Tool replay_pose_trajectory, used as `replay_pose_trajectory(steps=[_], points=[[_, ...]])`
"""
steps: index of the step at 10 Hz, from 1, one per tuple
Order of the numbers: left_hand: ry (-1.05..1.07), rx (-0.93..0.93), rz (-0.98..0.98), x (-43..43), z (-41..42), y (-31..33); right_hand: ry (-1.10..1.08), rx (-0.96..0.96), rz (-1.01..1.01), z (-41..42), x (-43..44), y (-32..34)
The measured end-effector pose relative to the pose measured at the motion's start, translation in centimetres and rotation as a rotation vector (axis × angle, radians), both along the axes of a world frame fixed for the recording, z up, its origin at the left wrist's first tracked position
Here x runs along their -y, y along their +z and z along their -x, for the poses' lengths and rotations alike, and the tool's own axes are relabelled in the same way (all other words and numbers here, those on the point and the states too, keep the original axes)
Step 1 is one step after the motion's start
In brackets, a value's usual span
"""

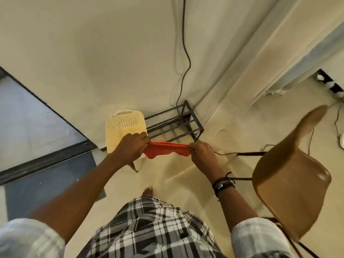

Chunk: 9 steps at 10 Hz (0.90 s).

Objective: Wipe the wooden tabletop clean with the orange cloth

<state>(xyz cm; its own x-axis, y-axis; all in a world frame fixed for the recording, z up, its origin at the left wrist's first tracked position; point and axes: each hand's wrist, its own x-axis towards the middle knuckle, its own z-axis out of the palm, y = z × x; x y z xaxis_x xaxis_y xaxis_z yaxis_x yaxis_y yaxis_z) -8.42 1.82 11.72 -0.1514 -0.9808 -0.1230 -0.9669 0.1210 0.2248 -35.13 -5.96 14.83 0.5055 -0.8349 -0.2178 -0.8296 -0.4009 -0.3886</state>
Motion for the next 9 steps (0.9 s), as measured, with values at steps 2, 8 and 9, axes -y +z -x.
replay_pose_trajectory(steps=[2, 8, 9], points=[[0.402, -0.18, -0.052, 0.3, -7.8, -1.6, 0.093, 0.044, -0.133, -10.1, 4.6, -1.9], [0.446, -0.251, -0.27, -1.9, -15.3, -15.7, 0.23, -0.051, -0.376, -20.0, 7.6, -19.3], [0.423, -0.225, -0.472, -4.4, -13.3, -17.3, 0.21, -0.159, -0.434, -17.1, 5.2, -19.4]])
